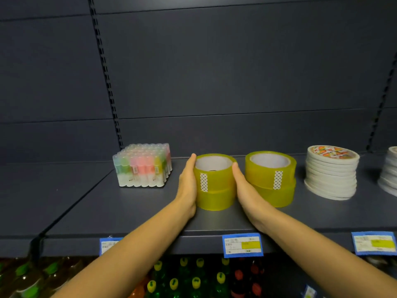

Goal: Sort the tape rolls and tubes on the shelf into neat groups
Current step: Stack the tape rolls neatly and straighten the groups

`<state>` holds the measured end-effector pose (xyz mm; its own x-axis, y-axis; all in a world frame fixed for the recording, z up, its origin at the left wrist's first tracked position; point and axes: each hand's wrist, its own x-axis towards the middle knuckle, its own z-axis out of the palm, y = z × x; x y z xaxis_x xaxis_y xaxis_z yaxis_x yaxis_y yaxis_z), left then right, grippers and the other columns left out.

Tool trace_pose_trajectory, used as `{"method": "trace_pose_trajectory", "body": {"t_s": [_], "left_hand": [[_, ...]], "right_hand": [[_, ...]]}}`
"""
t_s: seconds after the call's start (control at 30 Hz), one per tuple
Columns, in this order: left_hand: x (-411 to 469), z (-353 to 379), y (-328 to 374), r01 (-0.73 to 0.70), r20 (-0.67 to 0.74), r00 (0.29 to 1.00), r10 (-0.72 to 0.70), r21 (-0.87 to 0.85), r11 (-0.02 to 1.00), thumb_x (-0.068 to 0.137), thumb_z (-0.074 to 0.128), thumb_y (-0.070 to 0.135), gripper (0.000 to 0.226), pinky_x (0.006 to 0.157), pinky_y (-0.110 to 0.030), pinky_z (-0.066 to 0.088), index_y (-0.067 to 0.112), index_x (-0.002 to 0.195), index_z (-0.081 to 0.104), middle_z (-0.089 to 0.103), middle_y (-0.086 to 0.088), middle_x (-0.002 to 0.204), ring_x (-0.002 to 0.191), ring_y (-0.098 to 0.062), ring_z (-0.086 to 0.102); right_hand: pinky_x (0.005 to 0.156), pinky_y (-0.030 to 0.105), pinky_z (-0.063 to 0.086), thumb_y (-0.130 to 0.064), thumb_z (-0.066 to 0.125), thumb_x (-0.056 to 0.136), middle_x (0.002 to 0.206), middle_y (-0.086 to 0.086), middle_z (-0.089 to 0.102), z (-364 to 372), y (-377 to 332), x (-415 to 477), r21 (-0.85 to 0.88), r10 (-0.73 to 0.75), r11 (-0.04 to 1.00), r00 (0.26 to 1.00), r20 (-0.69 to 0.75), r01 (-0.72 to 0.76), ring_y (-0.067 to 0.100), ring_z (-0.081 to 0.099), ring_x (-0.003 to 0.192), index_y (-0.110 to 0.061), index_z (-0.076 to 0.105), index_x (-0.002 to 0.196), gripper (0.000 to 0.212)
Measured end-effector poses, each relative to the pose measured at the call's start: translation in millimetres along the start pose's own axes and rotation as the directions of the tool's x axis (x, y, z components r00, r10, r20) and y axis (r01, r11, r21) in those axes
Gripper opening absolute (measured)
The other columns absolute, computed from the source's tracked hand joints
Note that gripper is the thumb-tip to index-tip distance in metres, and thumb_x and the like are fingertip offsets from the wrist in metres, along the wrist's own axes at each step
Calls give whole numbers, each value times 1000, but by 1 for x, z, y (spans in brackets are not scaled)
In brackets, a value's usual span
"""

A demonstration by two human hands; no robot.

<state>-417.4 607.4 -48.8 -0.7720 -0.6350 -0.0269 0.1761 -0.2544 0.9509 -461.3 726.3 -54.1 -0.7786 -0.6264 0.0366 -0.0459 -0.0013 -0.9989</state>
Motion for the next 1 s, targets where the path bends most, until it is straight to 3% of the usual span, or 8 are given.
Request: {"method": "trace_pose_trajectory", "body": {"t_s": [0.1,0.33,0.5,0.6,0.73,0.87,0.93,1.0], "left_hand": [[2,-1,-4,-2,4,1000,2,-7,1000,90,44,50,49,100,-49,46,14,121,60,66,-13,116,108,-30,62],[-4,-5,-4,-25,-24,999,26,38,999,87,44,45,42,96,-52,48,16,111,62,67,-12,110,104,-30,63],[-5,-14,4,0,82,997,-11,136,991,91,41,47,45,100,-45,46,18,122,55,64,-9,118,108,-24,61],[-10,-27,14,-36,176,984,-9,249,968,91,42,54,50,99,-34,44,19,124,56,64,-2,120,111,-17,59],[-22,-56,36,-330,105,944,314,389,860,94,48,35,29,83,-14,39,14,106,64,59,5,112,98,-2,53],[-30,-91,63,-526,19,812,584,459,716,91,53,16,10,74,-4,38,19,86,61,57,8,96,87,1,51],[-28,-109,78,-536,-56,761,646,506,675,91,52,14,10,80,-8,37,16,92,61,57,7,101,93,-4,51],[-19,-128,91,-519,-136,733,666,522,677,91,50,14,12,88,-19,36,16,98,60,54,3,109,101,-8,49]], "right_hand": [[107,40,41,-63,27,92,129,0,60,9,1,6,129,15,992,999,-38,-10,18,57,118,-24,47,136,62],[104,37,42,-59,24,95,128,4,59,23,-5,8,97,27,995,992,-120,-15,21,56,117,-20,47,135,60],[102,33,41,-54,23,98,129,2,59,24,-7,1,23,-29,999,993,-114,32,18,55,118,-20,48,135,56],[111,38,33,-48,27,100,141,2,47,26,-14,-1,-86,-114,991,972,-208,98,19,45,129,-18,38,142,52],[113,29,21,-31,45,98,154,-1,25,27,-27,-8,-315,-326,916,918,-227,248,15,25,140,-17,22,148,57],[95,0,19,-13,53,93,137,-9,35,43,-42,-22,-456,-590,744,800,-106,488,-1,32,125,-17,37,139,48],[90,-6,23,-9,53,92,130,-12,39,60,-50,-22,-440,-604,718,797,-7,540,-4,41,113,-19,43,132,42],[98,5,29,-6,52,92,129,-10,43,80,-56,-17,-384,-581,734,811,71,560,0,45,112,-24,45,126,39]]}}
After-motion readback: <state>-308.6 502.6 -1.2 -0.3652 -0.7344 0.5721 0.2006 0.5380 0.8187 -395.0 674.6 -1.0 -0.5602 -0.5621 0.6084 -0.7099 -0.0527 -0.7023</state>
